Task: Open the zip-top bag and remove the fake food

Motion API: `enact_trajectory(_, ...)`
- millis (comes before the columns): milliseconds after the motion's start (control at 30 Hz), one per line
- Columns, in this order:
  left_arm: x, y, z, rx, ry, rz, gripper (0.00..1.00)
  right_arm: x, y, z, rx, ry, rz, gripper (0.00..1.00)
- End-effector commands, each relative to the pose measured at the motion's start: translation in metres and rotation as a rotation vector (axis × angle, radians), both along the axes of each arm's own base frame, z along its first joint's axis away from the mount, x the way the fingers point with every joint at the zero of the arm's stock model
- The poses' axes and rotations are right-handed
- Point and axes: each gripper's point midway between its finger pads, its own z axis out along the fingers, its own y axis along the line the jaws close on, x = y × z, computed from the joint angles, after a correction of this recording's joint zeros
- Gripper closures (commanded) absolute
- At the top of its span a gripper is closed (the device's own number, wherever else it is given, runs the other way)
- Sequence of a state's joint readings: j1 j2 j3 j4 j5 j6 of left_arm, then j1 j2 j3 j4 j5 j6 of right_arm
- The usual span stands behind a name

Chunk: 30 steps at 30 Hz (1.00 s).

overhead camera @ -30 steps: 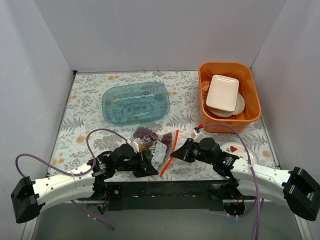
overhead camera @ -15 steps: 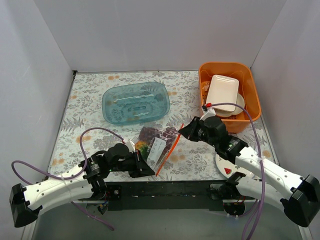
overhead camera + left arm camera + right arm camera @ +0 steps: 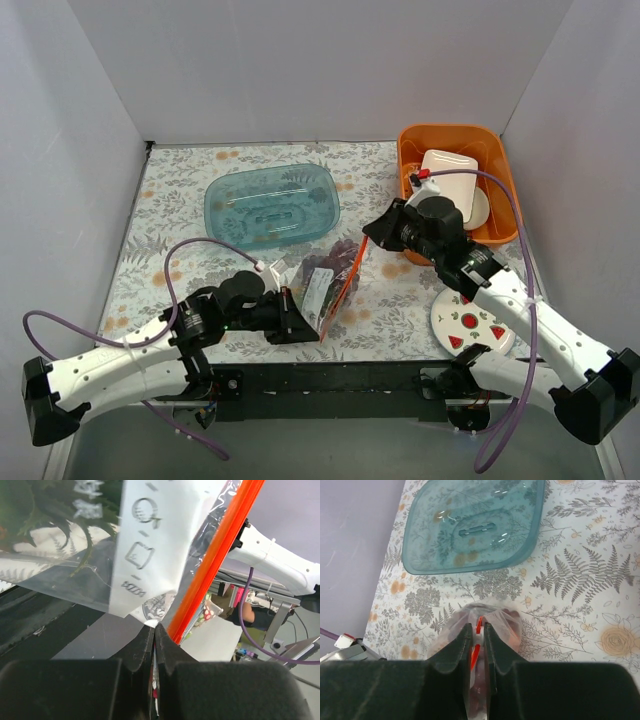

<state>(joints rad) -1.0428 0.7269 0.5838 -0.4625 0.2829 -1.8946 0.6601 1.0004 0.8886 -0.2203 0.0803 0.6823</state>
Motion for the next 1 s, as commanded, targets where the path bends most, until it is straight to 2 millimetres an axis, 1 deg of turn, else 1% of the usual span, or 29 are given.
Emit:
enact_trajectory(0, -0.004, -0.009, 0.025, -0.034, -0.056, -0.083, 0.96, 0.012, 0.010, 0.039, 0.031, -0.080, 0.039, 0.95)
enact_trajectory(67, -0.001, -0.010, 0.027, -0.027, -0.074, -0.080, 0.92, 0.008, 0.016, 0.038, 0.039, -0.067, 0.068, 0.96)
enact_trajectory(100, 0.000, -0.012, 0.028, -0.024, -0.080, -0.083, 0.85, 0.009, 0.017, 0.039, 0.039, -0.067, 0.068, 0.97)
enact_trajectory(167, 0.003, -0.012, 0.028, -0.014, -0.101, -0.078, 0.77, 0.010, 0.016, 0.042, 0.034, -0.074, 0.060, 0.97)
enact_trajectory(200, 0.005, -0.012, 0.028, -0.008, -0.110, -0.078, 0.68, 0.012, 0.017, 0.044, 0.029, -0.074, 0.059, 0.97)
enact_trajectory(267, 0.010, -0.011, 0.033, 0.009, -0.147, -0.067, 0.62, 0.012, 0.022, 0.046, 0.031, -0.069, 0.077, 0.99)
enact_trajectory(300, 0.012, -0.009, 0.032, 0.032, -0.153, -0.064, 0.57, 0.013, 0.025, 0.044, 0.029, -0.063, 0.086, 0.99)
enact_trajectory(333, 0.016, -0.011, 0.045, 0.021, -0.183, -0.061, 0.57, 0.013, 0.028, 0.047, 0.035, -0.064, 0.089, 0.99)
enact_trajectory(367, 0.021, -0.011, 0.049, 0.034, -0.220, -0.055, 0.55, 0.013, 0.030, 0.049, 0.037, -0.065, 0.092, 0.99)
enact_trajectory(400, 0.023, -0.007, 0.049, 0.068, -0.233, -0.053, 0.55, 0.014, 0.033, 0.047, 0.034, -0.059, 0.096, 0.99)
enact_trajectory(433, 0.028, -0.008, 0.050, 0.097, -0.247, -0.049, 0.54, 0.014, 0.036, 0.050, 0.040, -0.064, 0.100, 0.99)
enact_trajectory(467, 0.034, -0.009, 0.067, 0.098, -0.306, -0.051, 0.54, 0.014, 0.038, 0.052, 0.044, -0.065, 0.103, 0.99)
enact_trajectory(500, 0.043, -0.002, 0.066, 0.165, -0.328, -0.018, 0.54, 0.014, 0.041, 0.050, 0.039, -0.057, 0.108, 0.99)
enact_trajectory(533, 0.049, -0.003, 0.064, 0.208, -0.341, -0.016, 0.54, 0.013, 0.043, 0.051, 0.037, -0.057, 0.113, 0.99)
enact_trajectory(567, 0.057, -0.004, 0.082, 0.210, -0.387, -0.003, 0.54, 0.014, 0.046, 0.051, 0.038, -0.054, 0.116, 0.99)
enact_trajectory(600, 0.065, 0.002, 0.078, 0.278, -0.429, 0.004, 0.54, 0.014, 0.047, 0.051, 0.037, -0.052, 0.118, 0.99)
enact_trajectory(633, 0.071, 0.004, 0.078, 0.316, -0.453, 0.004, 0.54, 0.013, 0.049, 0.052, 0.039, -0.053, 0.122, 0.99)
enact_trajectory(667, 0.079, -0.001, 0.084, 0.346, -0.470, 0.006, 0.54, 0.013, 0.051, 0.053, 0.039, -0.052, 0.125, 0.99)
enact_trajectory(700, 0.087, 0.005, 0.080, 0.408, -0.505, 0.006, 0.54, 0.013, 0.052, 0.053, 0.039, -0.053, 0.125, 0.99)
enact_trajectory(767, 0.096, 0.004, 0.079, 0.457, -0.531, 0.003, 0.54, 0.014, 0.053, 0.053, 0.035, -0.050, 0.122, 0.99)
enact_trajectory(800, 0.099, 0.003, 0.084, 0.468, -0.549, -0.003, 0.54, 0.014, 0.053, 0.053, 0.034, -0.051, 0.122, 0.99)
enact_trajectory(900, 0.110, 0.007, 0.083, 0.558, -0.590, -0.014, 0.54, 0.014, 0.054, 0.055, 0.035, -0.054, 0.121, 0.99)
enact_trajectory(967, 0.114, 0.006, 0.083, 0.580, -0.617, -0.041, 0.51, 0.014, 0.055, 0.053, 0.032, -0.050, 0.123, 0.99)
